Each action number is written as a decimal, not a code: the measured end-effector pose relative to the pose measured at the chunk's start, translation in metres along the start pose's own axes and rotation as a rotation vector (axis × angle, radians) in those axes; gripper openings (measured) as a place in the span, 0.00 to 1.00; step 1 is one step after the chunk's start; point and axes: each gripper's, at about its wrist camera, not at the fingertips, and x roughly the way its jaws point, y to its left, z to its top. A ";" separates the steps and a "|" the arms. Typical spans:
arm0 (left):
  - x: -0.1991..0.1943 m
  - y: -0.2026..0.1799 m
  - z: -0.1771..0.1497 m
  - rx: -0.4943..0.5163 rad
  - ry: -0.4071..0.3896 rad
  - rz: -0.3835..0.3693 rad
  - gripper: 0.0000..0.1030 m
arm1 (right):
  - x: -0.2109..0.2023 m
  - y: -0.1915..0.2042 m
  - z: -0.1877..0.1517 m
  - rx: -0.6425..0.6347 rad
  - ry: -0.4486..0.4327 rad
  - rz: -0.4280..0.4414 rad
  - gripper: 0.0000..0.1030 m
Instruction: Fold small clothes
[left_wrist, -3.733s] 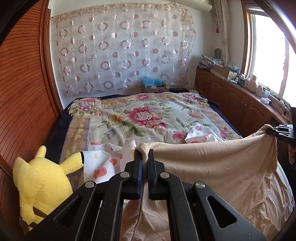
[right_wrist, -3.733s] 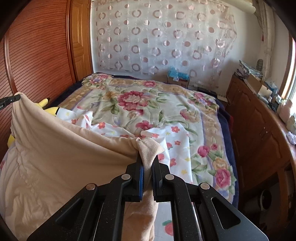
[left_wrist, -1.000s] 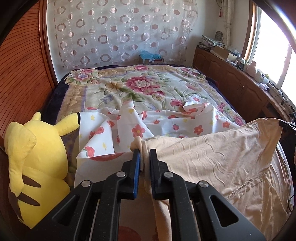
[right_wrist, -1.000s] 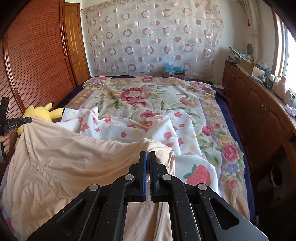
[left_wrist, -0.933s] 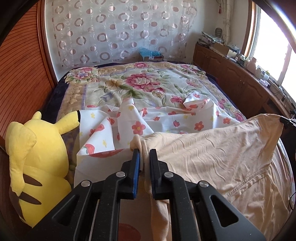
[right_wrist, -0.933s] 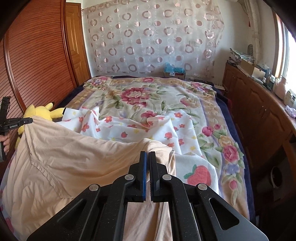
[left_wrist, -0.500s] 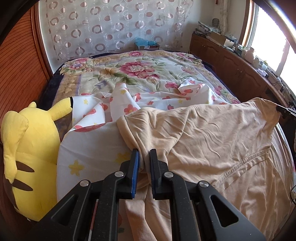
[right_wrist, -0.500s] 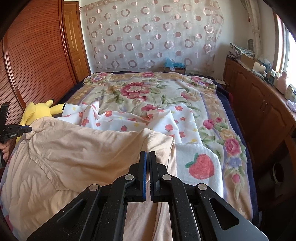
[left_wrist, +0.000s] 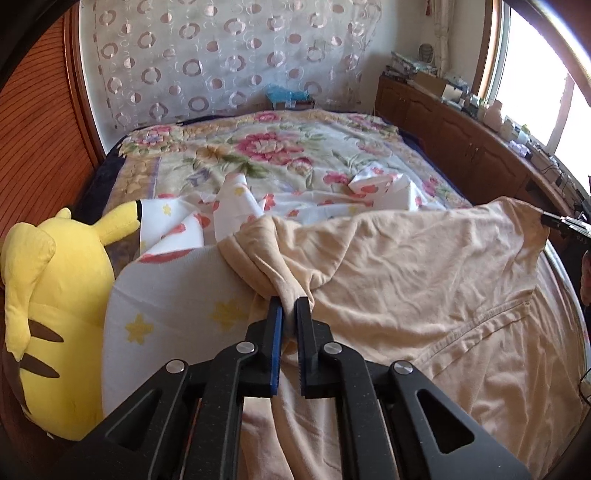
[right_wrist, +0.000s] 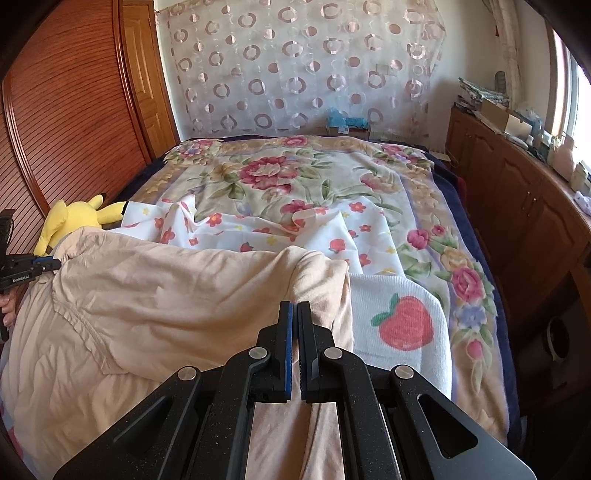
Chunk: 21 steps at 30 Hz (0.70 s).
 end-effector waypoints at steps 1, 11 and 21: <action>-0.011 0.002 0.004 -0.017 -0.045 -0.002 0.07 | -0.002 0.000 0.000 0.002 -0.006 -0.001 0.02; -0.060 0.019 0.035 -0.048 -0.156 0.015 0.07 | -0.033 0.003 0.004 0.005 -0.107 -0.004 0.02; -0.026 0.024 0.009 -0.034 0.005 0.015 0.07 | -0.029 0.009 -0.009 -0.023 -0.071 -0.016 0.02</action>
